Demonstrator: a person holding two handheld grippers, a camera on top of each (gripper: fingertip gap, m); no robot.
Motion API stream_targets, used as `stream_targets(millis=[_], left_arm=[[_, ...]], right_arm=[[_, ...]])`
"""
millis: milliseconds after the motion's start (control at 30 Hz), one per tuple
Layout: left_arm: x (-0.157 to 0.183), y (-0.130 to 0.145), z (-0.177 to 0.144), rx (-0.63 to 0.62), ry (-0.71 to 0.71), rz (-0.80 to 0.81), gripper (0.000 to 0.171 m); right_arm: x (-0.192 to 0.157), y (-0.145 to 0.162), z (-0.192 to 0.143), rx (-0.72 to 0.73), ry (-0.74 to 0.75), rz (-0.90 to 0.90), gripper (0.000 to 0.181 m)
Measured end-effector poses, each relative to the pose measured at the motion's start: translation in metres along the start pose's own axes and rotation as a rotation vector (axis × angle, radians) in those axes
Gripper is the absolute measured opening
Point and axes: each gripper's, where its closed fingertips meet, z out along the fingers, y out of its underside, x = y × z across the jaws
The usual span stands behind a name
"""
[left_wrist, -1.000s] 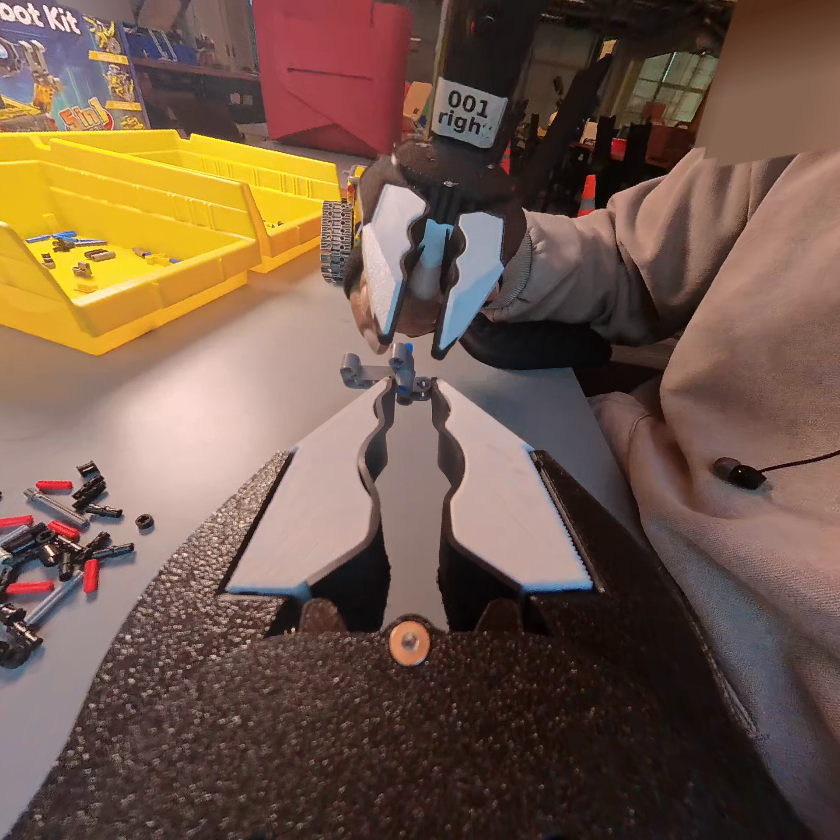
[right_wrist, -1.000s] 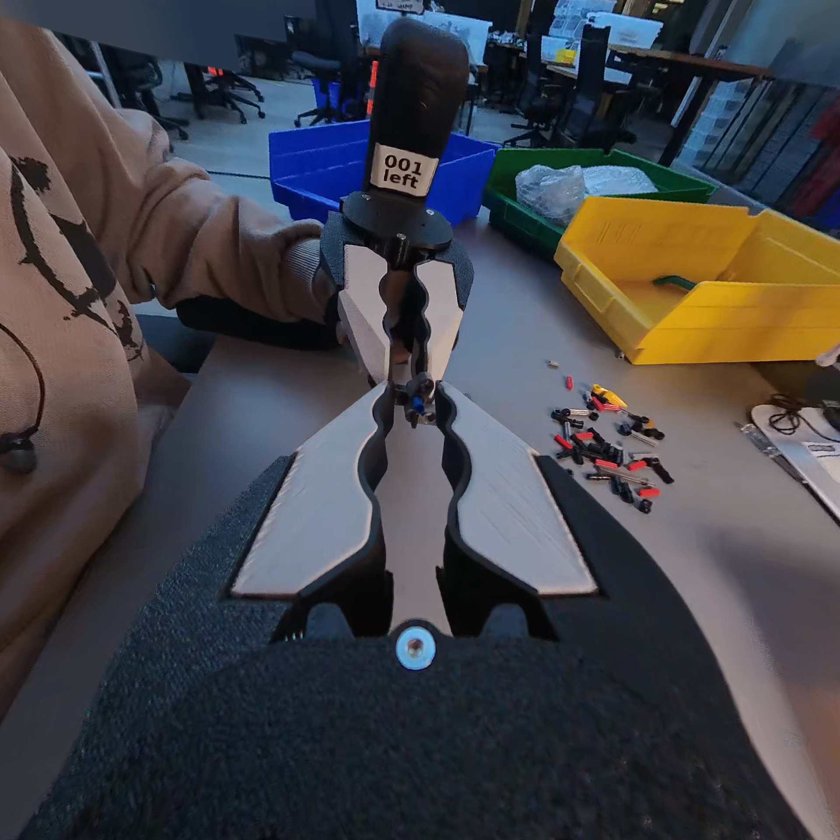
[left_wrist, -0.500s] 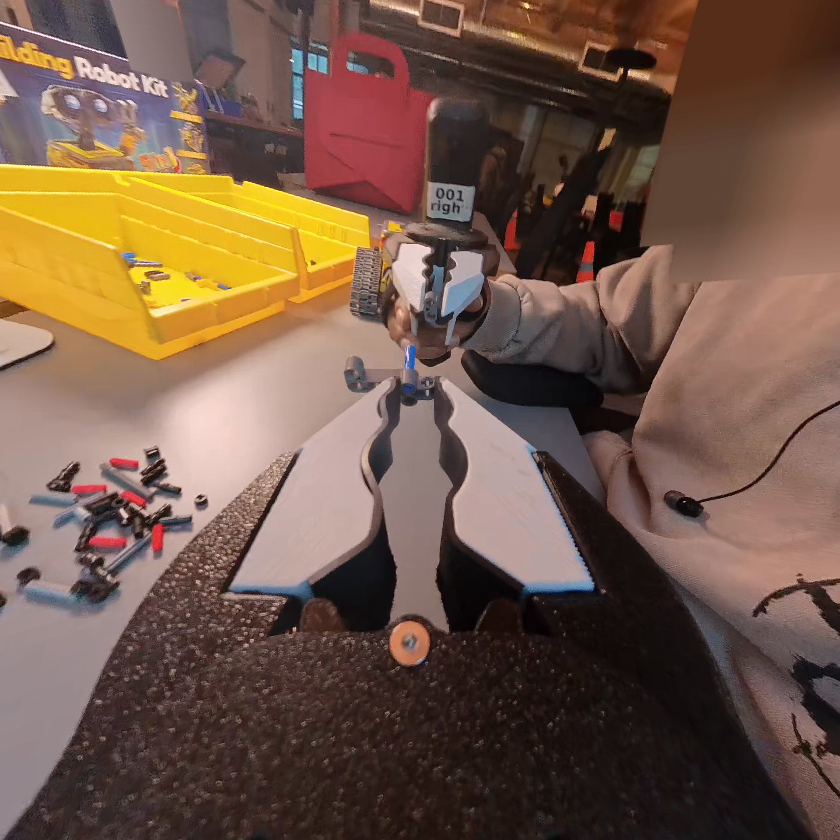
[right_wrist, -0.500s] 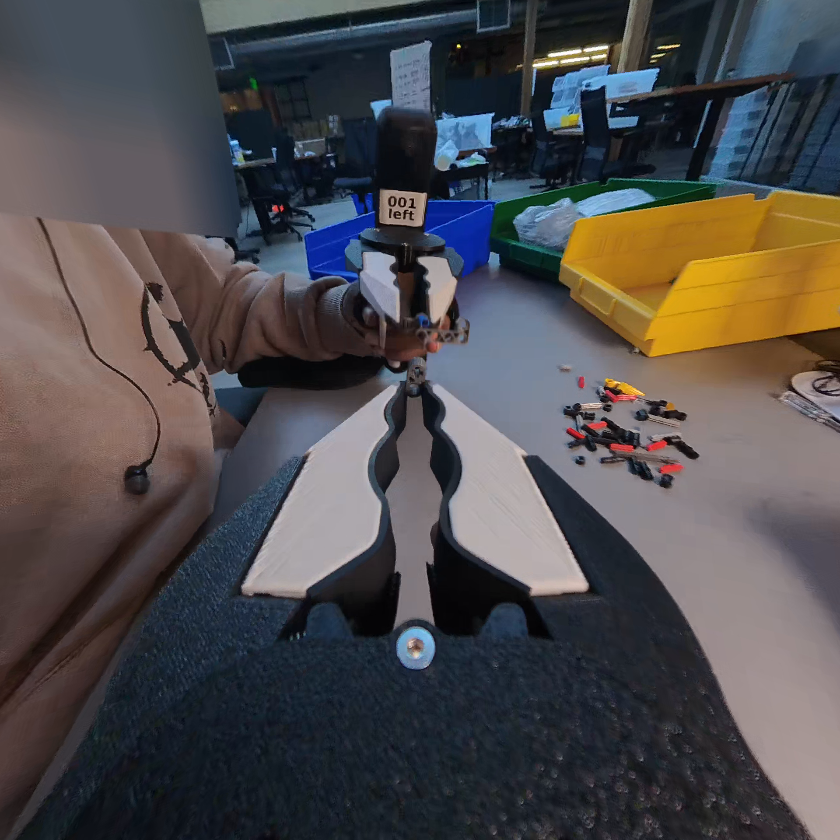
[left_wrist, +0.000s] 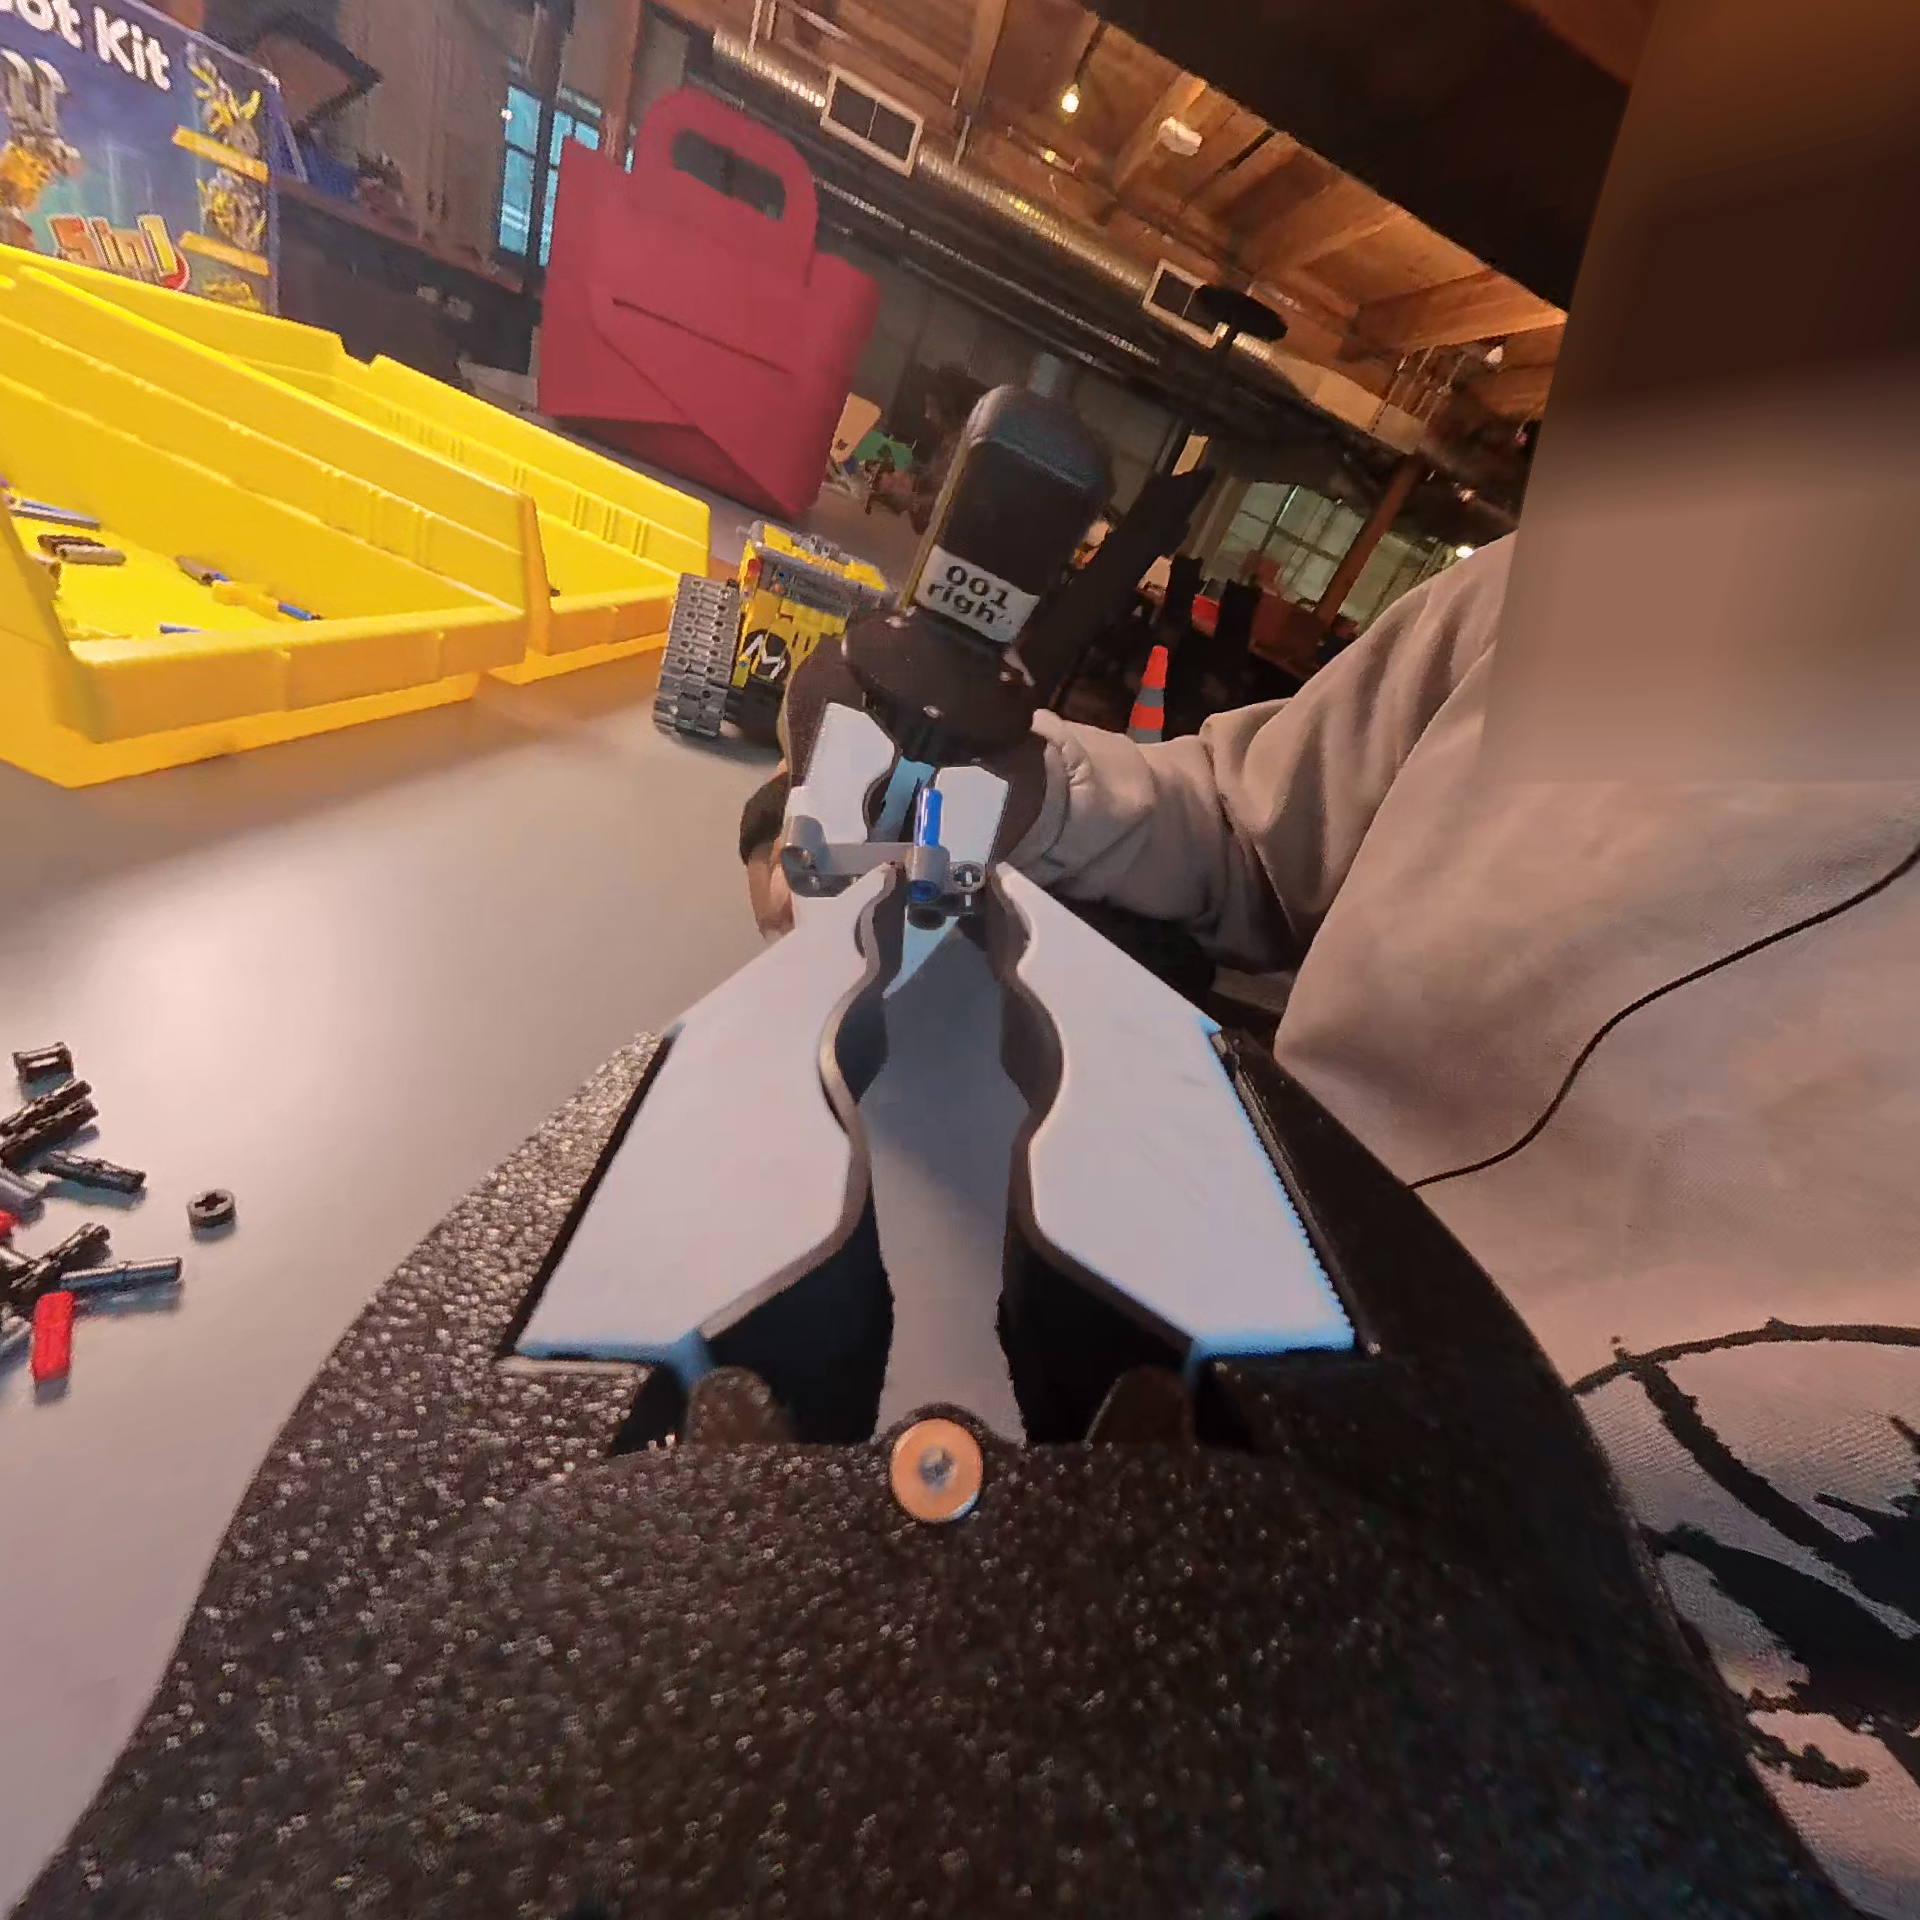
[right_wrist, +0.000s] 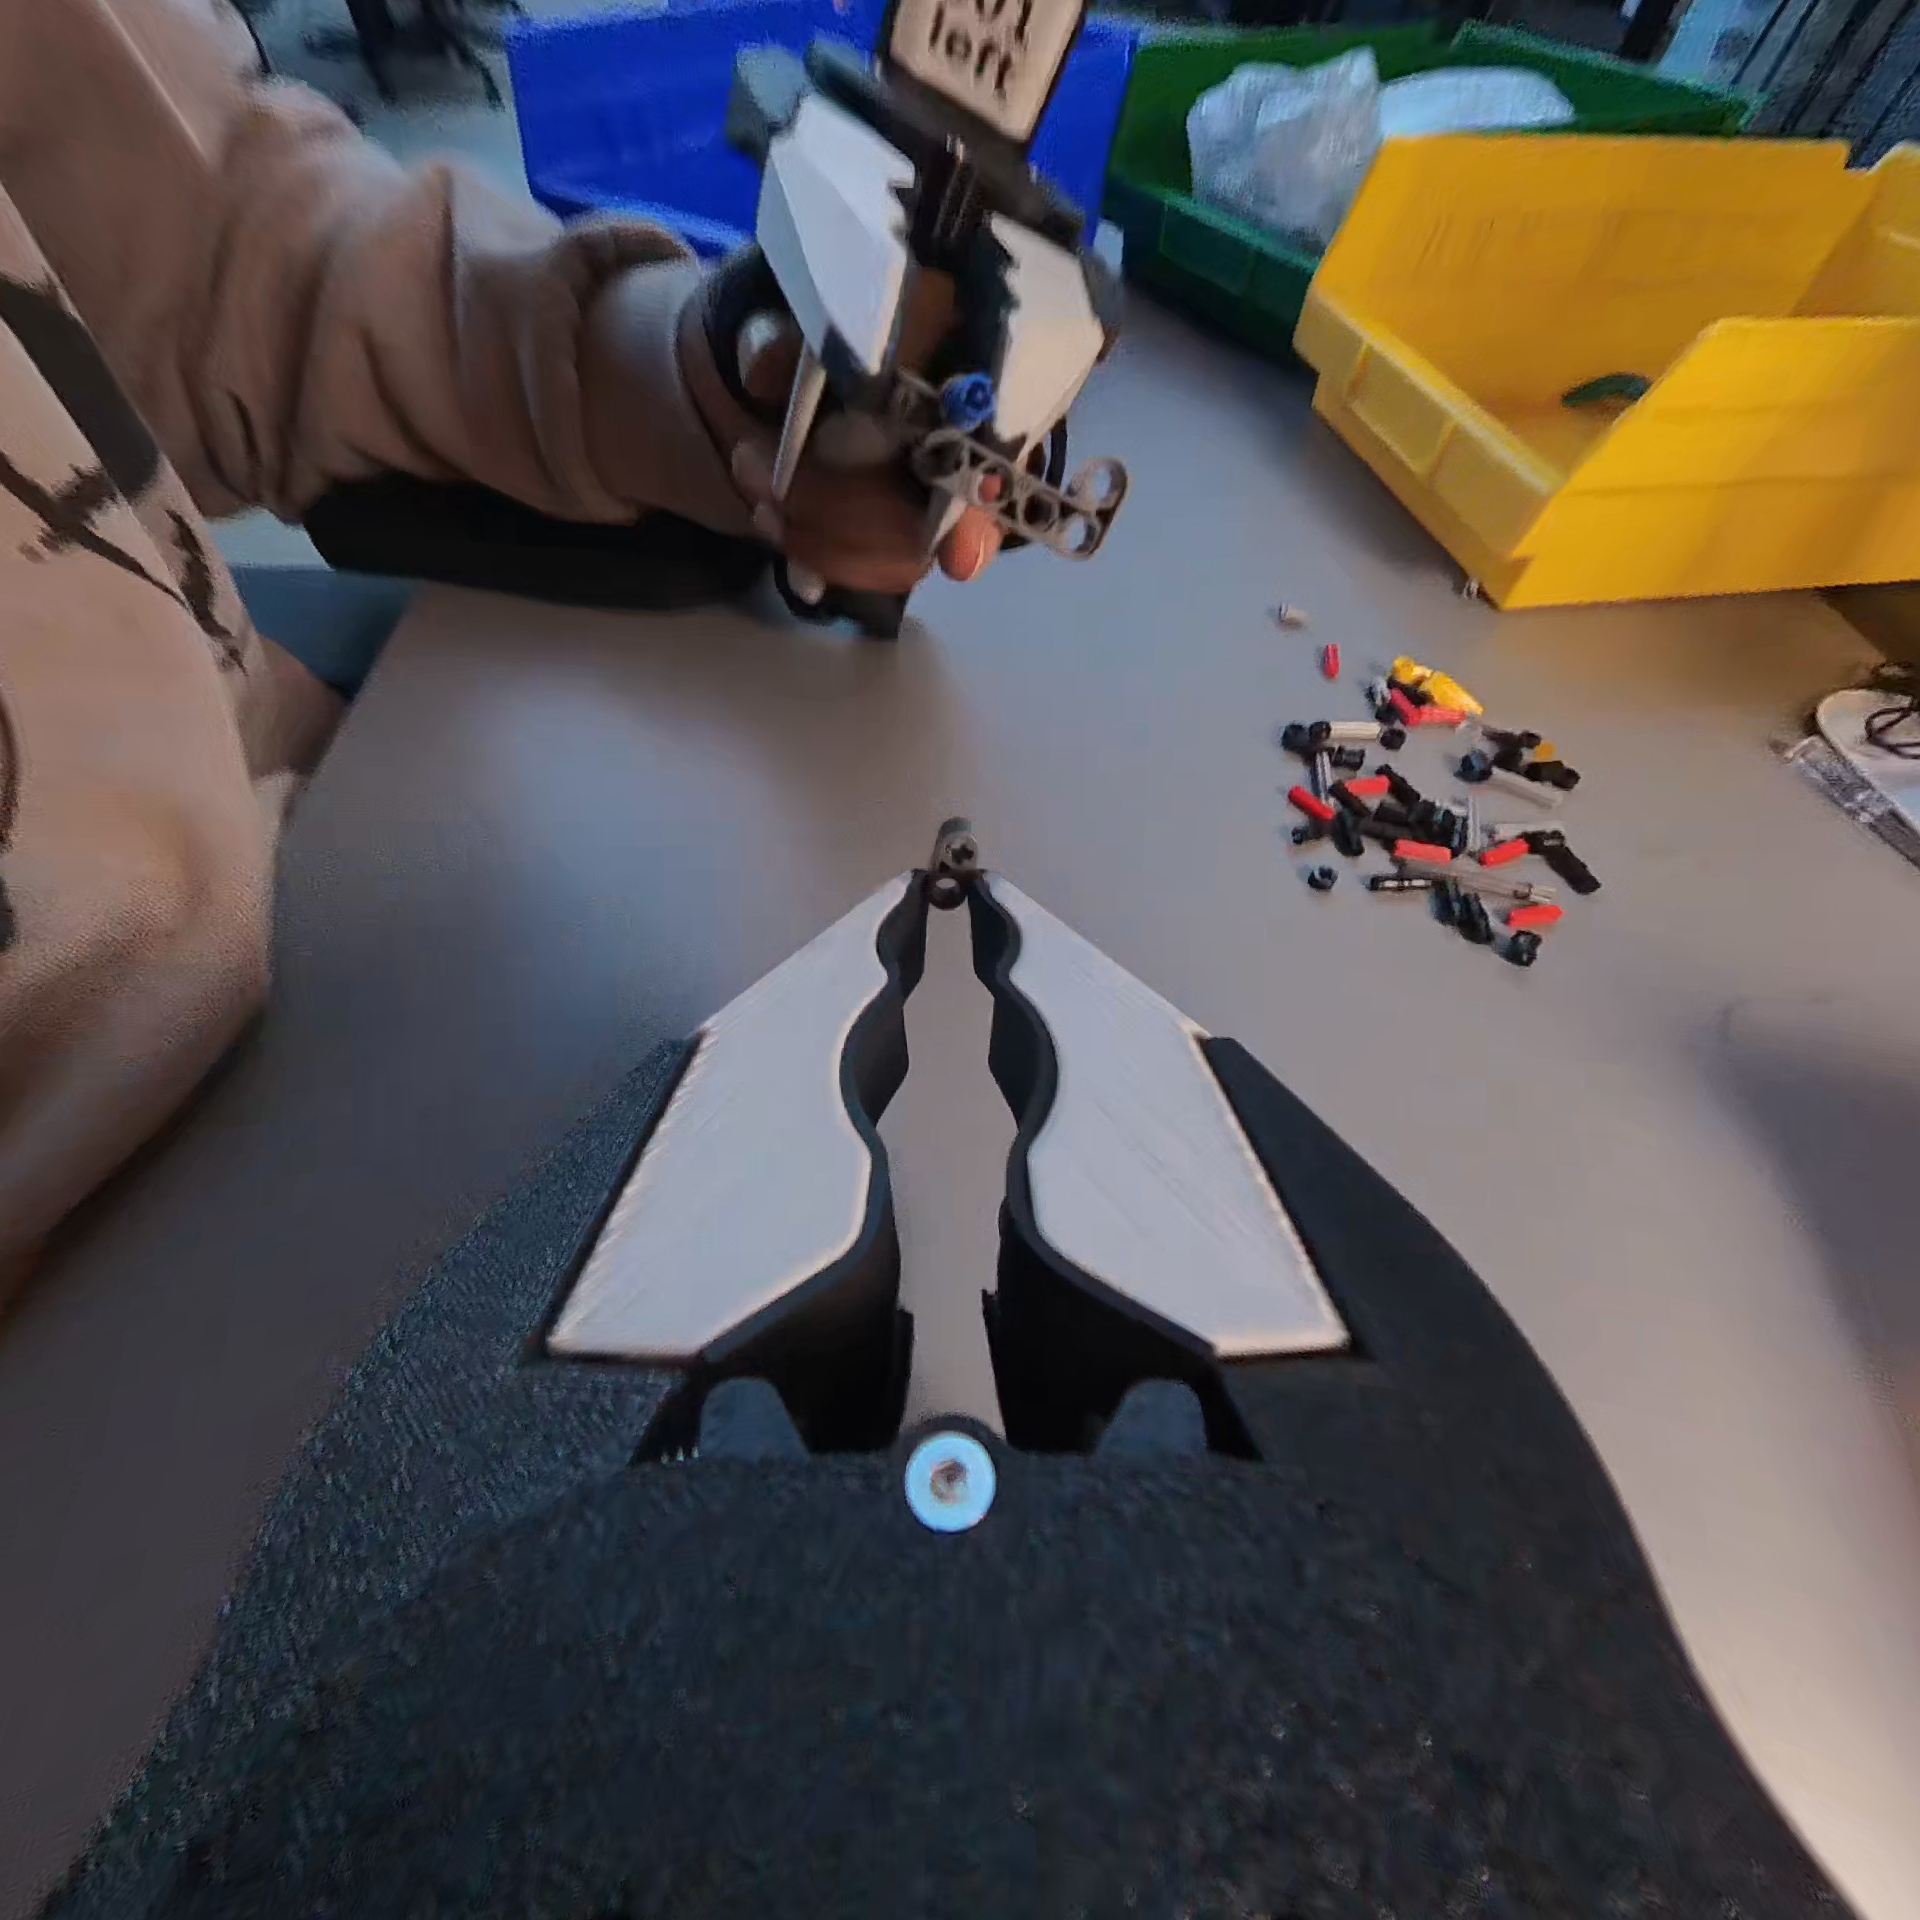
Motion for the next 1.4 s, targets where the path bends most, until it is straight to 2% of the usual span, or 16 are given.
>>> stream_targets(millis=[100, 200, 500, 933, 1067, 1133, 1200, 1267, 1300, 1400], left_arm=[[-0.005, 0.012, 0.004, -0.066, -0.038, 0.018, 0.015], [-0.01, 0.02, 0.006, -0.11, -0.077, 0.03, 0.014], [-0.027, 0.048, 0.008, -0.282, -0.192, 0.103, 0.015], [-0.034, 0.052, 0.005, -0.312, -0.232, 0.116, 0.015], [-0.034, 0.053, 0.006, -0.317, -0.233, 0.116, 0.015], [-0.034, 0.053, 0.005, -0.316, -0.234, 0.115, 0.015], [-0.034, 0.052, 0.005, -0.315, -0.235, 0.117, 0.015], [-0.034, 0.052, 0.005, -0.315, -0.238, 0.12, 0.015], [-0.034, 0.052, 0.005, -0.315, -0.239, 0.121, 0.015], [-0.035, 0.052, 0.006, -0.314, -0.236, 0.118, 0.015]], right_arm=[[-0.001, 0.027, 0.011, -0.164, 0.032, -0.091, 0.006], [-0.002, 0.041, 0.016, -0.252, 0.043, -0.13, 0.006], [-0.001, 0.051, 0.016, -0.307, 0.05, -0.13, 0.012], [-0.01, 0.064, 0.002, -0.424, -0.022, -0.082, 0.026], [-0.01, 0.066, 0.0, -0.434, -0.023, -0.071, 0.026], [-0.006, 0.066, -0.001, -0.443, 0.002, -0.086, 0.012], [-0.004, 0.063, -0.003, -0.431, 0.004, -0.083, 0.011], [0.016, 0.046, -0.012, -0.366, 0.088, -0.077, 0.011], [0.037, 0.033, -0.021, -0.321, 0.179, -0.07, 0.011], [0.129, -0.002, -0.07, -0.215, 0.535, -0.014, 0.011]])
